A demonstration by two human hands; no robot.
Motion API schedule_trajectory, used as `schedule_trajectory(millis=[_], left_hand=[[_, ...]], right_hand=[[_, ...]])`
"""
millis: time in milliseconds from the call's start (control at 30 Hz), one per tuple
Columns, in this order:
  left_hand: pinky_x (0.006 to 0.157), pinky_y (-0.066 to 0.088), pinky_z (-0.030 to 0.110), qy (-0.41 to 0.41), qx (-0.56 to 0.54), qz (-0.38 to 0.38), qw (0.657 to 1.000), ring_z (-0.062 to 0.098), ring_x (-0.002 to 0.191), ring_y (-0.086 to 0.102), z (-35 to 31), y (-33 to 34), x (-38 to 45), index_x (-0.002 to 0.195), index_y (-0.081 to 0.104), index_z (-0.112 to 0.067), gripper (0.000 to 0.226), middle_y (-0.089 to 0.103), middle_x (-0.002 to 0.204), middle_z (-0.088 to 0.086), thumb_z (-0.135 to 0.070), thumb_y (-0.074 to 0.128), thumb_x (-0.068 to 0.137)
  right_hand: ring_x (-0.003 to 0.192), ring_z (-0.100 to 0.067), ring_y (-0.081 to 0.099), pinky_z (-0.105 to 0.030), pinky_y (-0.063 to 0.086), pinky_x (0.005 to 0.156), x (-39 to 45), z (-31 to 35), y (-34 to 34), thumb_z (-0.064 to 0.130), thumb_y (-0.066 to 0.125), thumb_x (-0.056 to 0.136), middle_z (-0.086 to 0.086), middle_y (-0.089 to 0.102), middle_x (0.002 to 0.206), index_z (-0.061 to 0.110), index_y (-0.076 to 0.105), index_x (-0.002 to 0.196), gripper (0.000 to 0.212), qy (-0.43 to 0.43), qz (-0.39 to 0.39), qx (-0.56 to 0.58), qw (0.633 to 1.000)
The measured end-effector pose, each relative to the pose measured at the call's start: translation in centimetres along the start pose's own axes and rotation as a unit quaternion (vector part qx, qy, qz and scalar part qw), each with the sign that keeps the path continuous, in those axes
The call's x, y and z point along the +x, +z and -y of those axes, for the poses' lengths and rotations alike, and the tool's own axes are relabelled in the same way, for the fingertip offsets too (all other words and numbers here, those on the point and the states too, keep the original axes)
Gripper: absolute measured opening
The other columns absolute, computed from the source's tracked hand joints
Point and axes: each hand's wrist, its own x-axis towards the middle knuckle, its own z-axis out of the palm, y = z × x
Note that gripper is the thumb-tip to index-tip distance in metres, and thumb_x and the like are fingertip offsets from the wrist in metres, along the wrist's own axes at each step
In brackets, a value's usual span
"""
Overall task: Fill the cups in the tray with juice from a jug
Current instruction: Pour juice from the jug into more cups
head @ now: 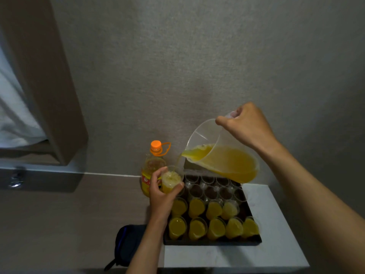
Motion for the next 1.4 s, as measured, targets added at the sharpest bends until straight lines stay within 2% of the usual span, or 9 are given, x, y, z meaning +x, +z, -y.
schedule_trajectory(millis=[267,433,533,700,933,1133,1233,1400], left_hand=[[0.08,0.053,0.015,-0.002,-0.007,0.001,1.0,0.0,0.107,0.062,-0.1,-0.1,-0.1,0.123,0.061,-0.029,0.063,0.064,0.124,-0.01,-0.005,0.089,0.072],[0.086,0.054,0.023,-0.001,-0.002,0.0,1.0,0.011,0.113,0.063,0.2,-0.4,0.2,0.122,0.061,-0.034,0.064,0.065,0.124,-0.008,-0.008,0.091,0.071],[0.086,0.054,0.022,0.001,-0.001,-0.001,1.0,0.011,0.115,0.062,0.2,-0.5,0.3,0.122,0.061,-0.033,0.064,0.065,0.125,-0.007,-0.008,0.091,0.071],[0.096,0.056,0.039,-0.006,0.001,0.0,1.0,0.015,0.117,0.061,0.2,-0.6,0.4,0.122,0.061,-0.034,0.064,0.064,0.127,-0.005,-0.011,0.092,0.071],[0.097,0.056,0.044,-0.003,0.006,0.003,1.0,0.015,0.116,0.062,0.0,-0.9,0.5,0.123,0.061,-0.036,0.065,0.065,0.125,-0.006,-0.014,0.093,0.071],[0.095,0.056,0.037,-0.005,0.001,0.003,1.0,0.013,0.118,0.062,0.2,-1.2,0.7,0.123,0.061,-0.036,0.065,0.065,0.126,-0.008,-0.013,0.092,0.071],[0.092,0.055,0.03,-0.004,-0.002,0.002,1.0,0.012,0.116,0.063,0.2,-1.2,0.7,0.121,0.062,-0.034,0.064,0.065,0.126,-0.007,-0.009,0.092,0.071],[0.094,0.056,0.036,-0.008,-0.003,0.006,1.0,0.014,0.115,0.064,0.2,-1.1,0.9,0.122,0.062,-0.033,0.064,0.067,0.124,-0.005,-0.009,0.092,0.07]], right_hand=[[0.046,-0.016,0.037,-0.031,0.035,0.052,-0.1,0.4,0.0,0.034,0.072,0.083,0.004,0.039,0.047,0.021,0.045,0.054,0.041,-0.008,0.0,0.001,1.0],[0.046,-0.016,0.038,-0.032,0.037,0.054,-0.1,0.5,0.0,0.036,0.072,0.082,0.005,0.04,0.046,0.023,0.046,0.053,0.041,-0.008,0.003,0.002,1.0],[0.046,-0.015,0.037,-0.032,0.036,0.053,-0.1,0.7,0.1,0.035,0.072,0.083,0.005,0.039,0.045,0.022,0.044,0.052,0.044,-0.008,0.003,0.001,1.0],[0.045,-0.015,0.035,-0.031,0.034,0.053,-0.2,0.9,0.1,0.035,0.072,0.084,0.007,0.037,0.045,0.023,0.042,0.052,0.046,-0.01,0.0,-0.002,1.0],[0.045,-0.015,0.035,-0.031,0.035,0.052,-0.2,1.2,0.3,0.035,0.073,0.084,0.007,0.037,0.045,0.022,0.044,0.053,0.045,-0.012,0.002,-0.009,1.0],[0.047,-0.016,0.038,-0.031,0.035,0.052,-0.2,0.9,1.0,0.035,0.074,0.084,0.004,0.041,0.048,0.022,0.048,0.055,0.041,-0.013,0.008,-0.003,1.0],[0.044,-0.014,0.034,-0.031,0.034,0.052,-0.1,0.9,1.4,0.034,0.073,0.082,0.008,0.037,0.044,0.022,0.044,0.052,0.043,-0.008,0.01,-0.009,1.0],[0.042,-0.014,0.031,-0.031,0.033,0.052,-0.1,0.7,1.9,0.033,0.072,0.082,0.01,0.033,0.042,0.022,0.039,0.049,0.048,-0.009,0.017,-0.005,1.0]])
